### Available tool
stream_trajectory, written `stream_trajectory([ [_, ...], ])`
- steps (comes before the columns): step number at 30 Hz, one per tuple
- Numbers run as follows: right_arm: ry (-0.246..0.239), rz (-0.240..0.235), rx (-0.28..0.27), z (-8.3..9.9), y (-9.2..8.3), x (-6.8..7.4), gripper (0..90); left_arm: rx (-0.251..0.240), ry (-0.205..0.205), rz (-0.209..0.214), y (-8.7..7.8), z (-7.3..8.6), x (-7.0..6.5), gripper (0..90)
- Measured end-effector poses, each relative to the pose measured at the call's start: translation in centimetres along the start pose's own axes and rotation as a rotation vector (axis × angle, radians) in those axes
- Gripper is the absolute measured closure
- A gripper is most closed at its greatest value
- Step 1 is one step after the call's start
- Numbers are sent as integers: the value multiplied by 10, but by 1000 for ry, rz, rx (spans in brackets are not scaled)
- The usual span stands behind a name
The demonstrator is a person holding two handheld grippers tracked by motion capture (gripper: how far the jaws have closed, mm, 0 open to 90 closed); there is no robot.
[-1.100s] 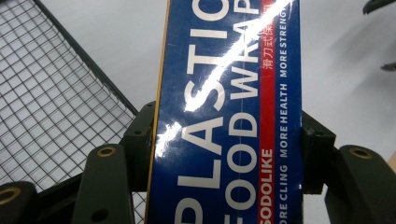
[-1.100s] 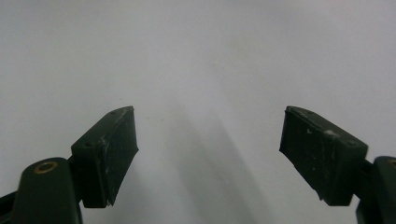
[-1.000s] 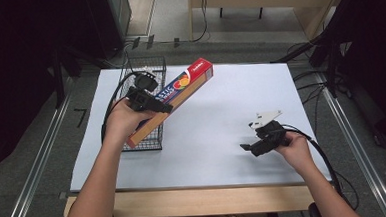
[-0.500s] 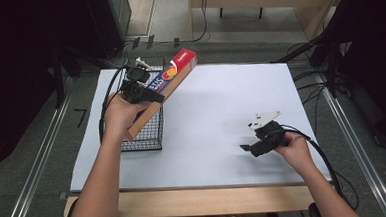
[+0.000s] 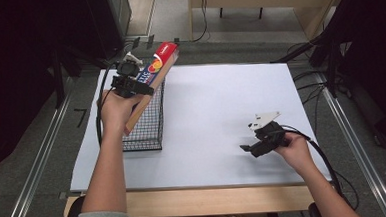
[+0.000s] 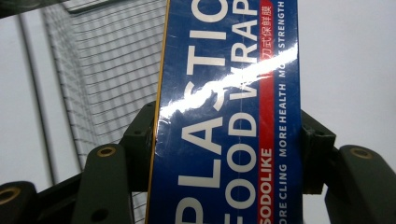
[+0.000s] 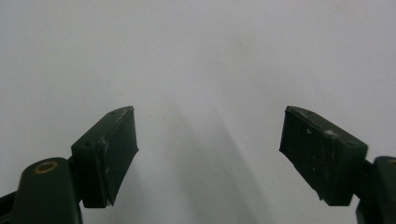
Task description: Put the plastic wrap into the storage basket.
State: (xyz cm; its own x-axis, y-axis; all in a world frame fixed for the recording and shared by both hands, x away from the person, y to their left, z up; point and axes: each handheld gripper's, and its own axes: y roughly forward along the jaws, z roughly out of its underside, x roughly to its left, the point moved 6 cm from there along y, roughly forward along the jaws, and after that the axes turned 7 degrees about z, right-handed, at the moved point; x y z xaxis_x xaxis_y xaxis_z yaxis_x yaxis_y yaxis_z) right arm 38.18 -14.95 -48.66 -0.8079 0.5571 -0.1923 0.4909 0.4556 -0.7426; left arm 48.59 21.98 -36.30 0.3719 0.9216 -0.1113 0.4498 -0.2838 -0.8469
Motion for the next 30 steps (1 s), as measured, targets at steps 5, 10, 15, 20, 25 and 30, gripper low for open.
stream_trajectory([
  [5,-3,-4,-3,-1,1,2,199,-2,-52,-11,3,1,15,395],
  [10,-12,-5,2,-1,1,2,199,-5,-77,-9,7,2,20,396],
  [15,-14,-4,-1,-1,1,2,199,-3,-125,-43,15,1,26,396],
  [20,-12,-6,4,-1,1,3,200,15,-139,-80,27,2,24,395],
  [25,-16,-6,2,-1,1,3,199,20,-151,-109,34,3,22,394],
  [30,-21,-7,4,-1,1,4,200,-1,-197,-116,42,6,26,393],
])
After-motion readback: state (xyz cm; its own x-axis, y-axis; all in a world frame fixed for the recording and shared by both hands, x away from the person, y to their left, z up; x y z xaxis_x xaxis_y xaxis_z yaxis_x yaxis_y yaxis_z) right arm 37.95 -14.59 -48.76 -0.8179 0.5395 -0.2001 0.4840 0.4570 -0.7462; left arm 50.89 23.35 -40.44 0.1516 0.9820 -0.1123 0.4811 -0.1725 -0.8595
